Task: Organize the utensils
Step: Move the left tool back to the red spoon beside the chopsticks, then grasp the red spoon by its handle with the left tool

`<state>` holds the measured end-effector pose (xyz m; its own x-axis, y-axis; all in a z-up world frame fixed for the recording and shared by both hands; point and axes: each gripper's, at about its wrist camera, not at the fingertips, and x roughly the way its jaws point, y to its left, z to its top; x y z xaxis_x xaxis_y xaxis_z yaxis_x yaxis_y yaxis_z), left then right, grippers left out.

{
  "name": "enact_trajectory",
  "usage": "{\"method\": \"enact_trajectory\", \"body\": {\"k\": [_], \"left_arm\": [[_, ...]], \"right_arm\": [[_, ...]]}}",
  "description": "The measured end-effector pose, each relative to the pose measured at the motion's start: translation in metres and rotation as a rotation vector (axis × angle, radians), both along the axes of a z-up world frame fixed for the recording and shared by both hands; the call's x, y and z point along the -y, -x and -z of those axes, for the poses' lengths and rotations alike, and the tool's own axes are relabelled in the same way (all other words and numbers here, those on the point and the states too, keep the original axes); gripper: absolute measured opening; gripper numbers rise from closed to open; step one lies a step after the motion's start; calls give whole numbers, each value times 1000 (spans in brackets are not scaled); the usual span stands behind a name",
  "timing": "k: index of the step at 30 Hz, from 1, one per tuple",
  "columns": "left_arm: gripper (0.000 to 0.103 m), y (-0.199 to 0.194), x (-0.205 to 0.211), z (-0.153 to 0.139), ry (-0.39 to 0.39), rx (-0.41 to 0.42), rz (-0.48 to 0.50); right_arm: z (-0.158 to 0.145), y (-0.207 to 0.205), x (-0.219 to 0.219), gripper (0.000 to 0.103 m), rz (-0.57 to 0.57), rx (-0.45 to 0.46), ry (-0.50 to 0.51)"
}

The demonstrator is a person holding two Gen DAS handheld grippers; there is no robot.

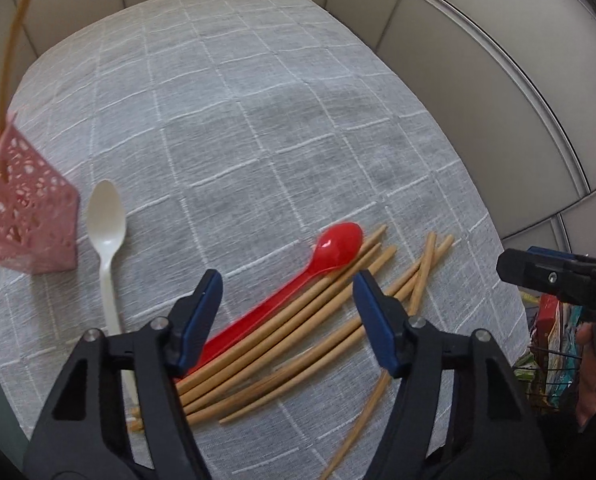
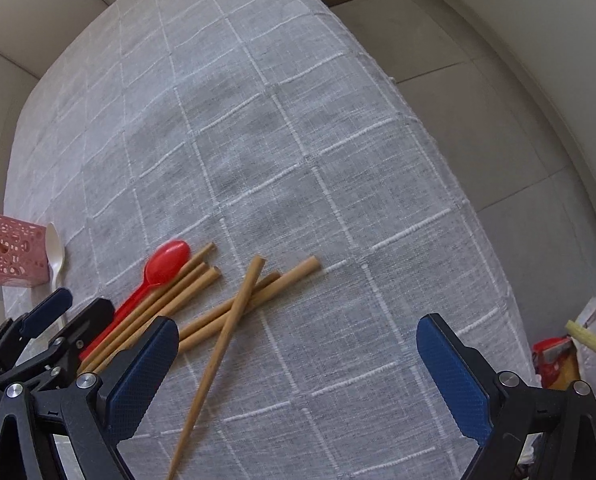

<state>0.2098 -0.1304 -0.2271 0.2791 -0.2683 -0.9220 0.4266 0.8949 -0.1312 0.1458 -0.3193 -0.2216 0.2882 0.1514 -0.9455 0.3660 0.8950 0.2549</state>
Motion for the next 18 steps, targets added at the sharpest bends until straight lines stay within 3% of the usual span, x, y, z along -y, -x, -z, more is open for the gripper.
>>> {"method": "enact_trajectory", "body": {"k": [8,13,17,18], "left_arm": [[50,-4,34,20,-42,3,125],[35,-9,40,29,-42,-15,133],[31,-14,38,28,-18,-20,110],[23,-15,37,27,-11,-17,102]], "right_arm": [[0,1,9,99,7,3,-7],[2,1,16,99,24,-1,-16],[4,-1,17,99,27,-9,-26],[5,-2,18,99,26,-12,-28]]}}
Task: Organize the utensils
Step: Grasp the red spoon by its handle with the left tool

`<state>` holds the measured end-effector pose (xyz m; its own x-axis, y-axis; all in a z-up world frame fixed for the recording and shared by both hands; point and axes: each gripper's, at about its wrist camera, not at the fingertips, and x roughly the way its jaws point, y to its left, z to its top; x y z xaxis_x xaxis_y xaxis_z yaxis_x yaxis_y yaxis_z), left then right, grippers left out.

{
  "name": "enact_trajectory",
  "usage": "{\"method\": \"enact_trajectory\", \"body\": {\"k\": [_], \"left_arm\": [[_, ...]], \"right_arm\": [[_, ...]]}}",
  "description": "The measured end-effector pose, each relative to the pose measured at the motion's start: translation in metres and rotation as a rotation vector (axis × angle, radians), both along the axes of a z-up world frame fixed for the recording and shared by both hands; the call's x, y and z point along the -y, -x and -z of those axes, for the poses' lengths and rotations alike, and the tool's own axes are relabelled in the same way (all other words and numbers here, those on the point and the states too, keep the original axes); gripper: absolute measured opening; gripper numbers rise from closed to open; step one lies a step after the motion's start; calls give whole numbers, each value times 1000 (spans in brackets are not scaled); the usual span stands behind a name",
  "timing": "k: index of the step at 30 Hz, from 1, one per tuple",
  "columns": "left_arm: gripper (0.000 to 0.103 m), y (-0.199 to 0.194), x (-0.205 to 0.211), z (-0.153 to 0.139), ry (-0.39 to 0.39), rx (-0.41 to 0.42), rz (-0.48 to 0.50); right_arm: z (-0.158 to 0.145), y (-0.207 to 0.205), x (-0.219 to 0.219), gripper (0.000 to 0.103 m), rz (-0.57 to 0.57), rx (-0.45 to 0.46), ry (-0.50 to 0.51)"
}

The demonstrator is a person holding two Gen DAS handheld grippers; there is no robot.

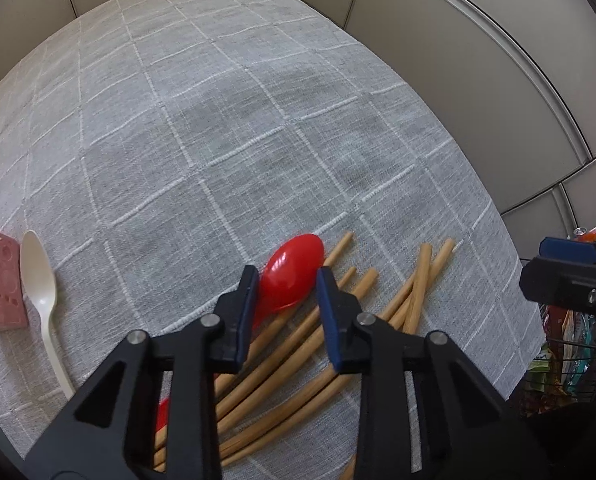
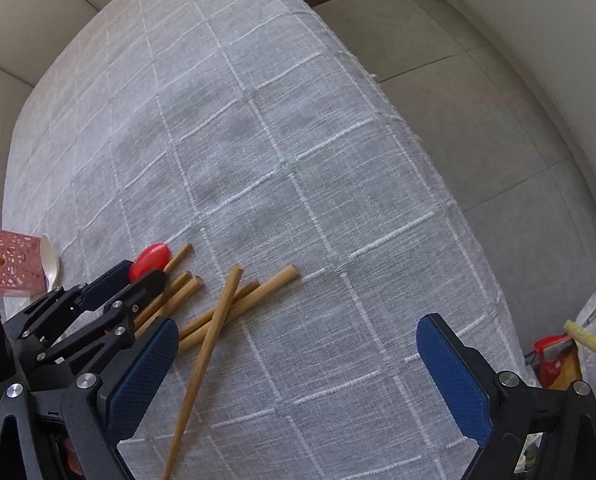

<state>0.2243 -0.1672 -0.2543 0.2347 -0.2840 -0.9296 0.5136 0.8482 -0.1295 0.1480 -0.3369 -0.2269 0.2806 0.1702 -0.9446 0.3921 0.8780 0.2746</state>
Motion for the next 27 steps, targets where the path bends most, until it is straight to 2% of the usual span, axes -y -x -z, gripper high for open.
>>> {"method": "enact_trajectory", "body": {"k": [12,15,18,23,27], "left_arm": [[17,-5,-27,-16,48,15,-103],[8,-3,-32,-28,77,38,-124],[5,3,-35,-41,103,69,-132],[2,7,-38,-51,135,89,-145],[2,12,-44,-58,140,106,-144]], "right_arm": [[9,-7,-11,99,-12,-17,-22],[10,-10,-12,95,-11,-8,-39],[15,-13,-14,80,-11,-7,-67],[30,-17,-15,41,10,-23,-177],[42,-22,-17,30,32,-42,-220]]}}
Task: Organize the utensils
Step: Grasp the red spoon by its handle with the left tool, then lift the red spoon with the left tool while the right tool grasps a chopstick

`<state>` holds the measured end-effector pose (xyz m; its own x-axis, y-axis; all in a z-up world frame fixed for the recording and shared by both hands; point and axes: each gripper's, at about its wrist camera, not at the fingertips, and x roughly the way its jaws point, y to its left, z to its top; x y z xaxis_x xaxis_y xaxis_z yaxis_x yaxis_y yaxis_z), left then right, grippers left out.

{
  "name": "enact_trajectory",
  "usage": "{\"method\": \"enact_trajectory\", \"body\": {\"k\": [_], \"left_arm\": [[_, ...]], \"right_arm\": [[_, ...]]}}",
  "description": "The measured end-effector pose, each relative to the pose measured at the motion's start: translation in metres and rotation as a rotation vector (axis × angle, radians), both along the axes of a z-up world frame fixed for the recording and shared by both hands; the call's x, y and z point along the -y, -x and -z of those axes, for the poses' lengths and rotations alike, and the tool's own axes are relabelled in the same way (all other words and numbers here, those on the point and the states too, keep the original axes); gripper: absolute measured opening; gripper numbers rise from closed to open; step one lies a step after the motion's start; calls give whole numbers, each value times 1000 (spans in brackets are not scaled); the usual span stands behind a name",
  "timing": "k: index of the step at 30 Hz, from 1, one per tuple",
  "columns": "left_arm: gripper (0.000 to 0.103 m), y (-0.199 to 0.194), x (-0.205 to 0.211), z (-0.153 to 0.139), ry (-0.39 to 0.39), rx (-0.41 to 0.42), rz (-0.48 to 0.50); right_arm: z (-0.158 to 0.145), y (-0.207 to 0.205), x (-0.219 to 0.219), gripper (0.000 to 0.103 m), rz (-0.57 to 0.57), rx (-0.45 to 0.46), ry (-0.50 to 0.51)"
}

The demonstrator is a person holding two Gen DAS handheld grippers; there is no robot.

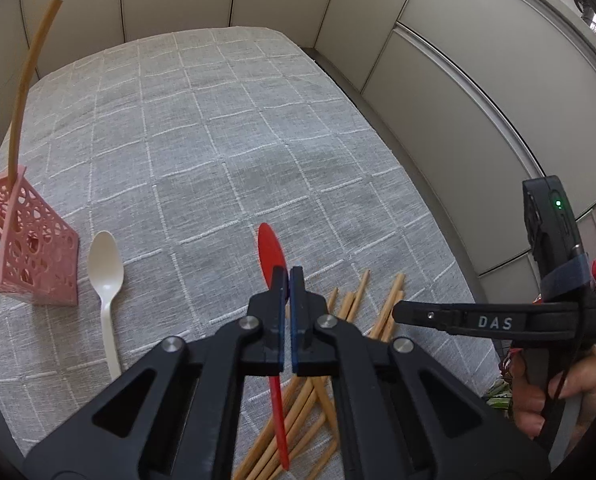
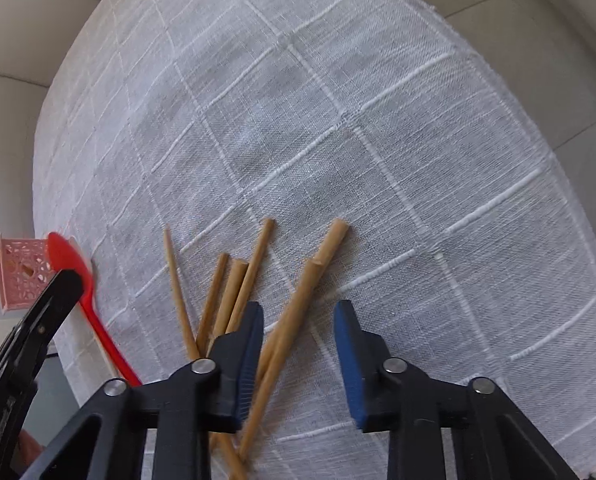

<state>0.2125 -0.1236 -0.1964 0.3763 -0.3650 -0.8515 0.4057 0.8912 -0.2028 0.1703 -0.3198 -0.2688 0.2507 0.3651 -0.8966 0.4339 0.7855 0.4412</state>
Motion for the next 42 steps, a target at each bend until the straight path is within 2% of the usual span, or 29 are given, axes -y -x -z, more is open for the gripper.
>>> {"method": "enact_trajectory", "body": {"k": [5,9,11,18,23,28,35,37,38,42], "left_arm": [[2,4,-4,-4,-12,8,-3],[2,4,-9,-5,-20,5,-15],[2,4,-13,-6,-19,5,-25],[2,9,-31,-18,-22,21,-93],[2,17,-49,-25,-35,33,-124],[2,23,-70,-28,-46,37,-135],[2,27,-91,-28,-51,32,-157],[2,28,-94,-30,-53,38,-159],[2,29,-93,-31,-54,42,-160],[2,35,-99,-36,-52,60,-178]], "right_arm": [[10,-6,-3,17,25,-11,-16],[10,-11,-2,17,30,-23,-6],[6,-11,-6,21,13,-22,24],[-9,-26,-59,21,-199,48,38],[-14,-49,-108,21,-346,90,134],[-5,-63,-138,21,-452,111,301],[13,-72,-168,21,-544,121,429],[15,-71,-177,19,-569,127,466],[16,-71,-180,13,-578,130,484],[14,-68,-190,11,-595,153,530]]}}
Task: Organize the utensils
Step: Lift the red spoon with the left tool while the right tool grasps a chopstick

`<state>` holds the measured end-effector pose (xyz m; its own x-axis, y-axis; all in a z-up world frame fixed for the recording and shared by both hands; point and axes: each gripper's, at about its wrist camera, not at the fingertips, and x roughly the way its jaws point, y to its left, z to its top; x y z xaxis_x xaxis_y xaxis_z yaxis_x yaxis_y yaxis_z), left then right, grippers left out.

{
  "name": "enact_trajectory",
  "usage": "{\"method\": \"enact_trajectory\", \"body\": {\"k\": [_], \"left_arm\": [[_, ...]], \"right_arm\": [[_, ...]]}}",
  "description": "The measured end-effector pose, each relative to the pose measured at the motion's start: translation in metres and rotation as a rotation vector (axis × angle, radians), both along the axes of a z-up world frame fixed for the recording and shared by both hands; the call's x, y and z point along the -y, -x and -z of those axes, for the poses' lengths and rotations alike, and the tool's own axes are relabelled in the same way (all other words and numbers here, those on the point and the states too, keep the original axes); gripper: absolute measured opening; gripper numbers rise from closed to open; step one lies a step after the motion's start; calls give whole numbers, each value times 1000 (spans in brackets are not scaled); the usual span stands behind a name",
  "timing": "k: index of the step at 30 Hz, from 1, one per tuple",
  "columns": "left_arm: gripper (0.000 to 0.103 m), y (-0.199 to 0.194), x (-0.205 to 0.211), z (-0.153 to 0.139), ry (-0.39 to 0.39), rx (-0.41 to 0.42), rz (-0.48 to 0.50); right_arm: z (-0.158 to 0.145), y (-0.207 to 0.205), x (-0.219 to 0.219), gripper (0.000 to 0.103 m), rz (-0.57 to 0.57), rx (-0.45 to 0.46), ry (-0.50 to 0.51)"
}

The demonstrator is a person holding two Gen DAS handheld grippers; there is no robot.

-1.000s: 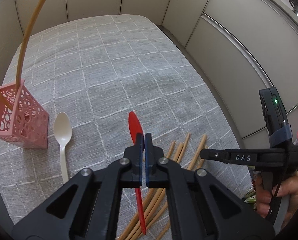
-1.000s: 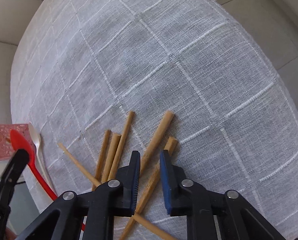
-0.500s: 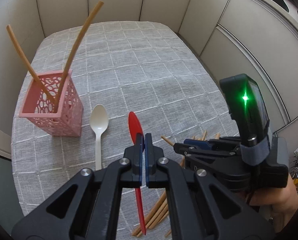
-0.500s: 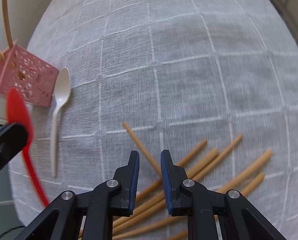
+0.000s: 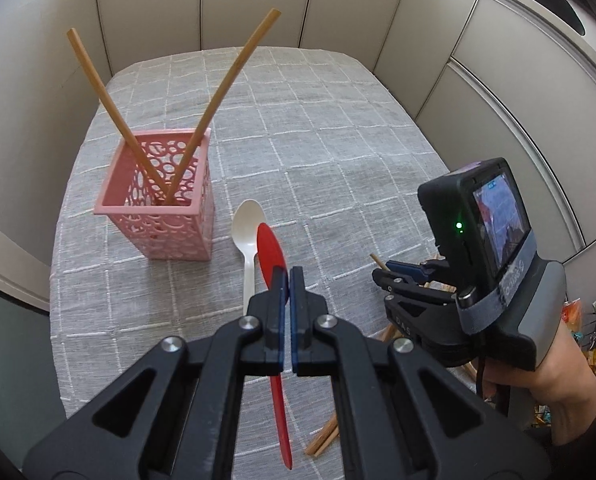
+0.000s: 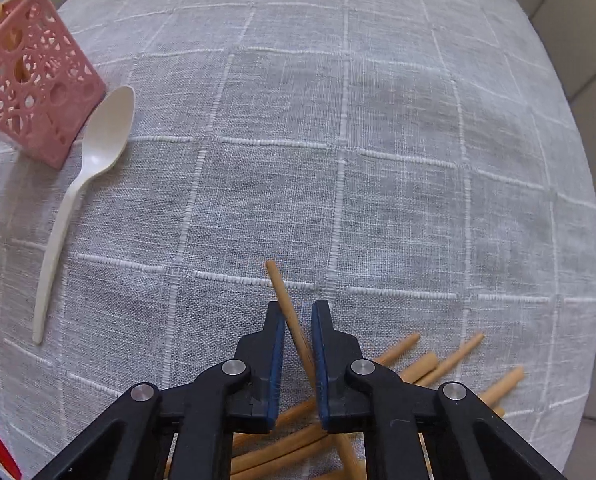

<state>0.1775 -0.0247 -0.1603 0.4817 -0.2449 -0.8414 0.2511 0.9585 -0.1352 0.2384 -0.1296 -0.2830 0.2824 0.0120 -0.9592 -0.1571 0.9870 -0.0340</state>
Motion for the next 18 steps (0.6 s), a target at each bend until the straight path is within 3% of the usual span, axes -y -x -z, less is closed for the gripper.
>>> {"method": "enact_trajectory", "body": {"k": [18], "left_arm": [[2,27,-33,-47,29,181,-46]], "right_arm": [[-124,65,30,6,55,307,-177]]}}
